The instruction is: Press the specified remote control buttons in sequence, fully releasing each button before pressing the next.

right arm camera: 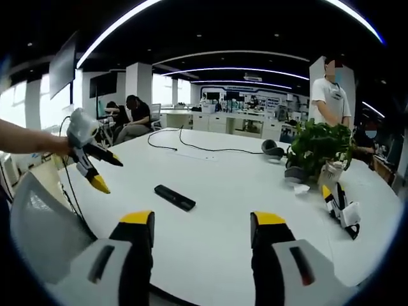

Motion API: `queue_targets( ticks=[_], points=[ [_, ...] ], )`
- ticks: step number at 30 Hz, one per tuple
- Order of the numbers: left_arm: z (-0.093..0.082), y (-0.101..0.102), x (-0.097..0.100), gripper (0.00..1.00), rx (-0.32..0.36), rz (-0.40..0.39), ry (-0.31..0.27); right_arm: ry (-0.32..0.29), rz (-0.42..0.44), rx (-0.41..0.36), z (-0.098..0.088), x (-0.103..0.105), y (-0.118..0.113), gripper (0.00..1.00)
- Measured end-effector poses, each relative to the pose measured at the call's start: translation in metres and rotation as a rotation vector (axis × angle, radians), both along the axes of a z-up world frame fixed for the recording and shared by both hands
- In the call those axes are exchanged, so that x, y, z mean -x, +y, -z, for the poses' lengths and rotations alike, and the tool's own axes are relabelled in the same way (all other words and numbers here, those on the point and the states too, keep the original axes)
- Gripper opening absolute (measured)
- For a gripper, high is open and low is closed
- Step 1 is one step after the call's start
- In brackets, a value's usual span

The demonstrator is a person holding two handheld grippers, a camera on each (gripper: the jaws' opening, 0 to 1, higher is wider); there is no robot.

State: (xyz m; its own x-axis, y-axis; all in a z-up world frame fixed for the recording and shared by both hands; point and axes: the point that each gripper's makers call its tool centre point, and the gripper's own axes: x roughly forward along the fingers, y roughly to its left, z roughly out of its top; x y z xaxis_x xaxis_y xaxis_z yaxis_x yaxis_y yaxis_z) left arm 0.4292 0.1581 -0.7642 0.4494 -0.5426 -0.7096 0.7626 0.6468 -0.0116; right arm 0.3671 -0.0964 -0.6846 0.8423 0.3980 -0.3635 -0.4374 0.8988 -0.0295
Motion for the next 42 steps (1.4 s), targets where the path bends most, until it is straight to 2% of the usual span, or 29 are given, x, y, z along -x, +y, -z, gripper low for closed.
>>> queue_targets(
  ticks=[2,8,14,24,26,34,42],
  points=[
    [0.003,-0.001,-0.004,0.86,-0.017,0.021,0.007,-0.001,0.003,0.002,0.0,0.0,0.0,0.62],
    [0.008,-0.008,-0.019,0.84,-0.002,0.045,0.033,0.004,0.004,0.006,0.001,0.0,0.0,0.62],
    [0.018,-0.016,-0.028,0.8,-0.067,0.124,0.045,0.008,0.005,0.01,0.002,0.0,-0.001,0.61],
    [0.034,-0.024,-0.042,0.75,-0.143,0.207,0.072,0.025,-0.01,0.026,0.006,0.001,0.002,0.6],
    [0.036,-0.024,-0.046,0.74,-0.173,0.236,0.062,0.028,-0.011,0.027,0.007,0.001,0.002,0.6],
    [0.046,-0.029,-0.058,0.71,-0.213,0.276,0.088,0.026,-0.008,0.027,0.006,0.001,0.002,0.58],
    [0.065,-0.039,-0.067,0.71,-0.263,0.337,0.118,0.031,-0.027,0.041,0.008,0.001,0.004,0.55]
  ],
)
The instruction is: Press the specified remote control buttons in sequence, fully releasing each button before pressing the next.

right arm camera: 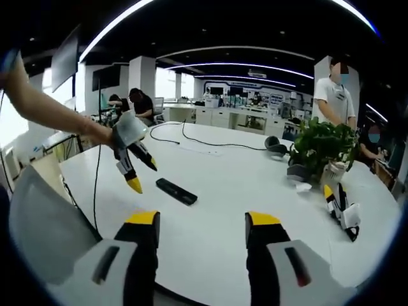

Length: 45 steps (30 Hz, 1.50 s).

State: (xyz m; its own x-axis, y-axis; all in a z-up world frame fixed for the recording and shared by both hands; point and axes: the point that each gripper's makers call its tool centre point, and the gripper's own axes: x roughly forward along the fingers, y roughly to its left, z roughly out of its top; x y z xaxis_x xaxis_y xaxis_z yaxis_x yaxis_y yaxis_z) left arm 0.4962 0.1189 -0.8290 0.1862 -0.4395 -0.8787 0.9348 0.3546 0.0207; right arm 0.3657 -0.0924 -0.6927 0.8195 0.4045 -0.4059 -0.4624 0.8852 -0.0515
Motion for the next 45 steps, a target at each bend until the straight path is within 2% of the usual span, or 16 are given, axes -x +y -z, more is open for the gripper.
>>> queue_targets(
  ticks=[10,17,22,27,29,31,33,41,45],
  points=[
    [0.016,-0.012,-0.02,0.7,-0.043,0.052,0.016,0.021,-0.013,0.02,0.005,0.0,0.002,0.53],
    [0.025,-0.015,-0.038,0.69,-0.102,0.124,-0.014,0.021,-0.002,0.019,0.005,-0.001,-0.001,0.48],
    [0.032,-0.017,-0.048,0.69,-0.128,0.152,0.004,0.023,-0.002,0.037,0.007,-0.001,-0.001,0.46],
    [0.036,-0.025,-0.049,0.67,-0.135,0.196,0.021,0.029,0.0,0.037,0.008,-0.001,-0.002,0.44],
    [0.035,-0.028,-0.05,0.67,-0.126,0.191,0.021,0.025,0.004,0.036,0.008,-0.001,-0.002,0.41],
    [0.035,-0.032,-0.049,0.61,-0.109,0.198,0.026,0.017,0.004,0.036,0.006,-0.001,-0.003,0.39],
    [0.035,-0.037,-0.04,0.5,-0.089,0.234,0.056,0.017,0.002,0.038,0.007,0.0,-0.002,0.38],
    [0.035,-0.039,-0.039,0.34,-0.068,0.215,0.042,0.04,-0.02,0.066,0.014,0.004,0.002,0.38],
    [0.035,-0.039,-0.035,0.28,-0.074,0.245,0.037,0.04,-0.018,0.071,0.014,0.004,0.001,0.37]
  ],
)
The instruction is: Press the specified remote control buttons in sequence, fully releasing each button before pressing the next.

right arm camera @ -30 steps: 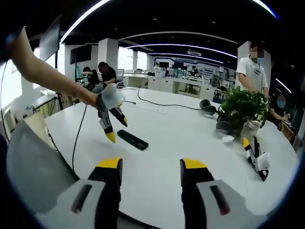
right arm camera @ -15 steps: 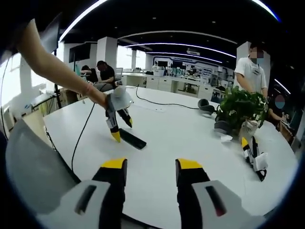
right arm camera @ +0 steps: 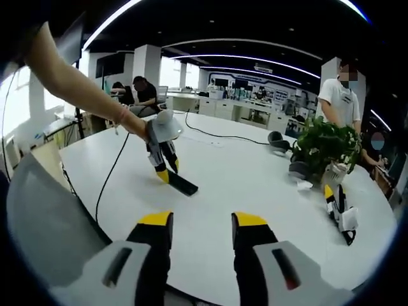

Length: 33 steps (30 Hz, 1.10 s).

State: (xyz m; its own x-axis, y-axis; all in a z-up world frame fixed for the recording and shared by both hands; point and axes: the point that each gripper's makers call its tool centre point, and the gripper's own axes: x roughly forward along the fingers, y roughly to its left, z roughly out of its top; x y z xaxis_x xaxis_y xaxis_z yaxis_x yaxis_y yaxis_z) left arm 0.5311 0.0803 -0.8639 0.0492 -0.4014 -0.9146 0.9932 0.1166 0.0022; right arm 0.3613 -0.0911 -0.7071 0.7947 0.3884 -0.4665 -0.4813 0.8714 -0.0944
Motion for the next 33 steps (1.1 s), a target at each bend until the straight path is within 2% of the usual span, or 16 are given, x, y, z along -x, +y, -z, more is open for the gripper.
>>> queue_targets(
  ticks=[14,25,27,28,30,33],
  points=[
    [-0.002,0.0,0.003,0.26,0.016,0.009,-0.011,0.016,-0.005,0.01,0.003,0.0,0.002,0.36],
    [-0.002,0.004,0.011,0.25,0.047,-0.031,-0.01,0.019,-0.015,0.021,0.004,0.0,0.003,0.36],
    [-0.002,0.006,0.01,0.26,0.052,-0.026,-0.019,0.017,-0.021,0.03,0.004,0.0,0.004,0.36],
    [-0.002,0.007,0.009,0.31,0.054,-0.032,-0.023,0.018,-0.022,0.031,0.004,0.0,0.004,0.36],
    [-0.001,0.014,0.012,0.36,0.034,-0.065,0.011,0.017,-0.023,0.031,0.004,0.0,0.004,0.36],
    [-0.001,0.016,0.017,0.31,0.039,-0.035,0.001,0.013,-0.022,0.025,0.003,-0.001,0.004,0.36]
  ],
)
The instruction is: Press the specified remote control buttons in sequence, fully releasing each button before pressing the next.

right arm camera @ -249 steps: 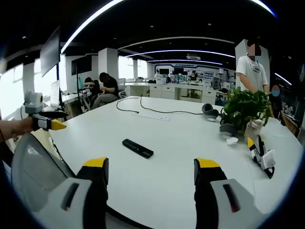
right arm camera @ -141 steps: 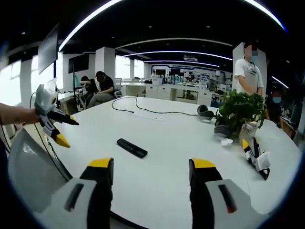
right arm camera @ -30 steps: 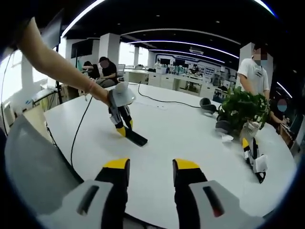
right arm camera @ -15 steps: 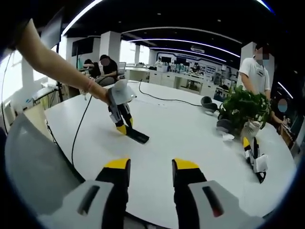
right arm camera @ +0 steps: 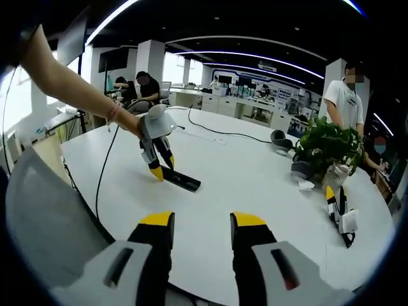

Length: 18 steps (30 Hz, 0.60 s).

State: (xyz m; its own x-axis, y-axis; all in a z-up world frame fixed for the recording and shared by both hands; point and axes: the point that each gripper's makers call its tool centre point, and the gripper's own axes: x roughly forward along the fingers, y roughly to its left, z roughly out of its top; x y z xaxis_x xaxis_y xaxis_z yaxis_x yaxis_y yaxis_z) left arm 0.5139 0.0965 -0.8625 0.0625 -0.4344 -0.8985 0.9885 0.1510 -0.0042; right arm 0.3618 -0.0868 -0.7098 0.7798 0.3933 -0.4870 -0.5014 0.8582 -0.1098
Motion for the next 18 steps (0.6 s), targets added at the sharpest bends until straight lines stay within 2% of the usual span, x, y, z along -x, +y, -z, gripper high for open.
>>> queue_targets(
  ticks=[2,6,11,18],
  points=[
    [-0.0001,0.0006,0.0032,0.24,-0.001,0.011,-0.007,-0.003,0.001,0.0,0.0,-0.0001,-0.0003,0.36],
    [0.0001,0.0013,0.0008,0.24,0.004,0.006,-0.006,-0.005,0.004,-0.003,-0.0003,-0.0004,-0.0008,0.35],
    [0.0011,0.0027,0.0056,0.24,-0.03,0.052,0.003,-0.009,0.005,-0.003,-0.0007,-0.0006,-0.0011,0.35],
    [0.0017,0.0055,0.0094,0.24,-0.031,0.062,0.008,-0.015,0.001,0.004,-0.0012,-0.0011,-0.001,0.35]
  ],
)
